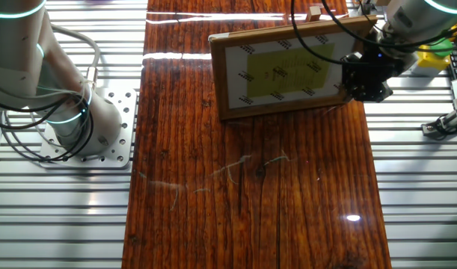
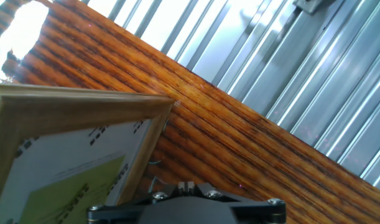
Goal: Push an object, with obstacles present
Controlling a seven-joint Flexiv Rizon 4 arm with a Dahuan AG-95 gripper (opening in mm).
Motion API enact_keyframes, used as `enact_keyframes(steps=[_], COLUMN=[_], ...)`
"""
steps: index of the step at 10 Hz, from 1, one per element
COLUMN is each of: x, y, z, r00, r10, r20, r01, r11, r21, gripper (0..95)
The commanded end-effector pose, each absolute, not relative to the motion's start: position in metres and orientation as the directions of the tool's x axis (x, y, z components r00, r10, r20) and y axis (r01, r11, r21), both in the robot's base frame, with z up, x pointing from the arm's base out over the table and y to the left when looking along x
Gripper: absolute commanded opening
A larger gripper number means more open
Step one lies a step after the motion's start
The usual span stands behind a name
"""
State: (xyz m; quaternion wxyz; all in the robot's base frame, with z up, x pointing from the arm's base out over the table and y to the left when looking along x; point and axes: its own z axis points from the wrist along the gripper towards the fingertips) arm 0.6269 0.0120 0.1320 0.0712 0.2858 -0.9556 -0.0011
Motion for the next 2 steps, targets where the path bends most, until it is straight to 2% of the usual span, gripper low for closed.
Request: enact_keyframes(steps=[1,2], x=[0.6261,0.6261], y=[0.0118,0.0118], z=[0.1316,0.1315], r00=[-0.827,-0.827], r10=[-0.547,-0.546], r20=[0.132,0.132], r01=[-0.546,-0.546], r11=[0.836,0.837], r21=[0.045,0.046], gripper=[0.0,0.0])
